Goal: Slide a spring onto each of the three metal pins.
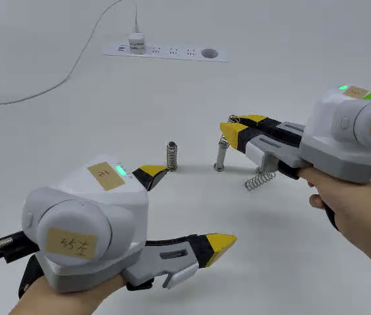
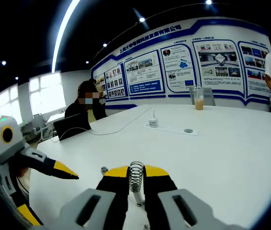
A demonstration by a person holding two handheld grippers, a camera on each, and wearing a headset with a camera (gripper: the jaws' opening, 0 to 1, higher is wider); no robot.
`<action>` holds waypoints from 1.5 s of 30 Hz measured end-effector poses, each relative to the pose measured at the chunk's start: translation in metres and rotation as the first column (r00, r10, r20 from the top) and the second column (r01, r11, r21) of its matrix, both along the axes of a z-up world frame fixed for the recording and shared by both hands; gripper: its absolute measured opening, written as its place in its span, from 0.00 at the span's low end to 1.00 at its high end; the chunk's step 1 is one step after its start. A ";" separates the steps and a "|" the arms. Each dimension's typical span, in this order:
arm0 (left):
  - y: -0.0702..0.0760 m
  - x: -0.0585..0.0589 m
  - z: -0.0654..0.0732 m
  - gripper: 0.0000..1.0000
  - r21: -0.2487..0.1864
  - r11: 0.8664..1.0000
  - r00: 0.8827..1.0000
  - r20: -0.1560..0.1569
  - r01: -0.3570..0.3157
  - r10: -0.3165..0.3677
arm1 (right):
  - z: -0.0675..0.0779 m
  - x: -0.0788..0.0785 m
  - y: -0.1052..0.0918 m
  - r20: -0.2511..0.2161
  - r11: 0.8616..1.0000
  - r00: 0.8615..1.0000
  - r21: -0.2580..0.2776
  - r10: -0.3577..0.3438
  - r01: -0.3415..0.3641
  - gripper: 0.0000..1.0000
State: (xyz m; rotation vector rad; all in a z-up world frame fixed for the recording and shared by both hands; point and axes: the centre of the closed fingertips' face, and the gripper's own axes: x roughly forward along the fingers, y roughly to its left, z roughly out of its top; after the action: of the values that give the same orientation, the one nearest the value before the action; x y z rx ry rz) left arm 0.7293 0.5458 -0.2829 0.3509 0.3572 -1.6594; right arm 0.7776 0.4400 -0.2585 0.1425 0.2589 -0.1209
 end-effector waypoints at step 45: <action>0.003 0.005 -0.003 0.75 0.019 1.000 1.000 0.008 -0.017 0.017 | -0.052 0.000 0.011 -0.155 1.000 0.988 -0.028 0.007 -0.011 0.12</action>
State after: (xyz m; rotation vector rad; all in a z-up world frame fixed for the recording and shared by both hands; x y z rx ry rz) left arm 0.7345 0.5488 -0.2858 0.3683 0.3695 -1.6380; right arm 0.7777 0.4510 -0.3104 0.1033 0.4127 -0.1268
